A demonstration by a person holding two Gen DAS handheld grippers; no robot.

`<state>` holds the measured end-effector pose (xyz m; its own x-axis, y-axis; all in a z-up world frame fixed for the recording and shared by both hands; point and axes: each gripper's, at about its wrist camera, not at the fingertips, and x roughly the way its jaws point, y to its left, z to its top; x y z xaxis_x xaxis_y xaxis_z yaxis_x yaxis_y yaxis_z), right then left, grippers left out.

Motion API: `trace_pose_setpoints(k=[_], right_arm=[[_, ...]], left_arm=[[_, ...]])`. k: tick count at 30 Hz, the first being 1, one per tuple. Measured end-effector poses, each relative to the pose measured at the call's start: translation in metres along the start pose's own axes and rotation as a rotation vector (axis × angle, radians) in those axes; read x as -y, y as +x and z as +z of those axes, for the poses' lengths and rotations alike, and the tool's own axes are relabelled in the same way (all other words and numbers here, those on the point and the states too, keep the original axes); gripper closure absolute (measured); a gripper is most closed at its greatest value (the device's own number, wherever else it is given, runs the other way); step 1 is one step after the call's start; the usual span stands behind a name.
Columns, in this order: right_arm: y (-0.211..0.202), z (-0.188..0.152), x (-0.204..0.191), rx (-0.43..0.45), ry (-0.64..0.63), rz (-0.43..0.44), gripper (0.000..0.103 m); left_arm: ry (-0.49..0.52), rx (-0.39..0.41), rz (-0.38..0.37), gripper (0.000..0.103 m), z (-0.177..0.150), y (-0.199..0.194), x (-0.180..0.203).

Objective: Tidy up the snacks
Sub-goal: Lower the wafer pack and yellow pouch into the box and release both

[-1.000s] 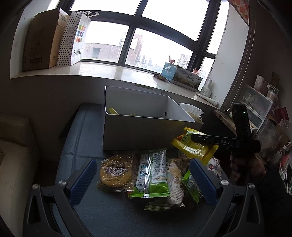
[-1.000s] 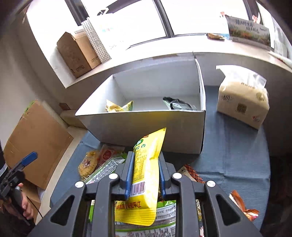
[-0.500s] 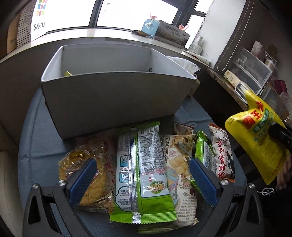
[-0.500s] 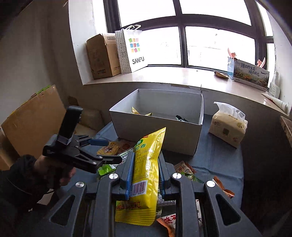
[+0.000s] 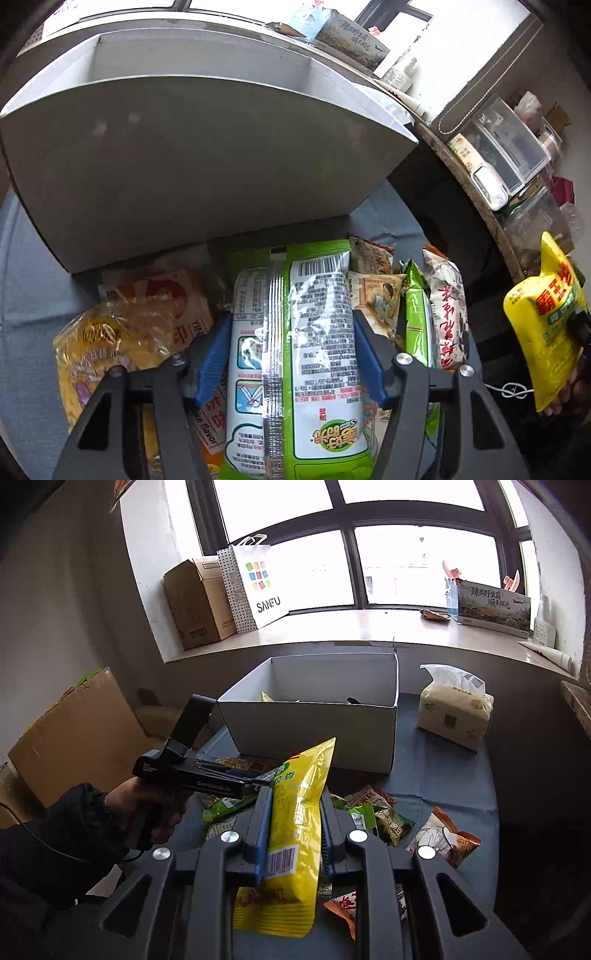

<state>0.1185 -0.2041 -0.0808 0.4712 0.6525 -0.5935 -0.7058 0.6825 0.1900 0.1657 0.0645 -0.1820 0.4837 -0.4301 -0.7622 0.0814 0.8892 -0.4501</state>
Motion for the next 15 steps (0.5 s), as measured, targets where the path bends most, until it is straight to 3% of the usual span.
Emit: trace_pose_setpoints(k=[4,9,15], right_arm=[[-0.002,-0.003,0.003,0.0,0.011,-0.006,0.078],[0.001,-0.006,0.006,0.004,0.03,-0.014,0.078],[0.005,0.013,0.003,0.042,0.011,-0.021,0.079]], left_arm=[[0.077,0.055,0.066,0.037,-0.011,-0.019,0.015],[0.14,0.194,0.125,0.037,-0.025,-0.063,0.043],[0.172,0.354,0.133,0.037,-0.021,-0.115,0.065]])
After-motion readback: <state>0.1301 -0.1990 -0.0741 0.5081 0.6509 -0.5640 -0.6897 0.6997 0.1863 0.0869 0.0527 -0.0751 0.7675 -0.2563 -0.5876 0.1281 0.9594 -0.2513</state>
